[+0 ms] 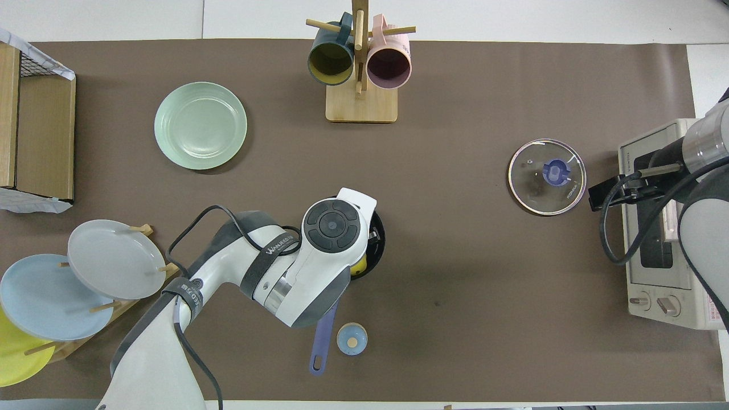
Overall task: Transfer potato from pot to plate
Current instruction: 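Close the left gripper on the yellow potato inside the pot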
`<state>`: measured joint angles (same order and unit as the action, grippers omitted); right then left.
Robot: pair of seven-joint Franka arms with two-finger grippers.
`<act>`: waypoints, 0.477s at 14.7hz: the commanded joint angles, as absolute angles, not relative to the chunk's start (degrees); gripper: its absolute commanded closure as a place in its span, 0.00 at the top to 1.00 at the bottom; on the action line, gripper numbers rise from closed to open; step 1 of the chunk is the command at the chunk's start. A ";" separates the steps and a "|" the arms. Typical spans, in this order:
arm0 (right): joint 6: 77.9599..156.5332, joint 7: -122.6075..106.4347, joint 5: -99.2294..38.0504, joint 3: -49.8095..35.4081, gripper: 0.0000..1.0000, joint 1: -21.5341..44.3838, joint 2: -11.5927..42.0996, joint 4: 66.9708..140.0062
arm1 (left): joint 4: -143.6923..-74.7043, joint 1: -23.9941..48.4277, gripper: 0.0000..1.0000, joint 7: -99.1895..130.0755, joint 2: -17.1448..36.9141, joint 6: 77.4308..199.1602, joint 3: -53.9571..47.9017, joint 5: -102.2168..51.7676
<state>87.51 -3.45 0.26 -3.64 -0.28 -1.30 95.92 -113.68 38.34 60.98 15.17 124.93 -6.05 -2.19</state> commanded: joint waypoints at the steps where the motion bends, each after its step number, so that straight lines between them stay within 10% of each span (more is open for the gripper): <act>1: 88.42 -2.55 0.44 -3.52 1.00 -0.17 -1.49 95.89 | -114.79 39.03 0.52 62.05 13.54 124.28 -5.36 -2.90; 3: 88.16 -2.55 0.35 -3.60 1.00 -0.18 -1.58 95.89 | -114.52 38.85 0.28 61.70 13.62 124.19 -5.27 -2.90; 7: 88.15 -2.55 0.26 -3.52 1.00 -0.53 -1.67 96.06 | -113.47 37.44 0.11 61.35 12.40 123.23 -5.27 -2.90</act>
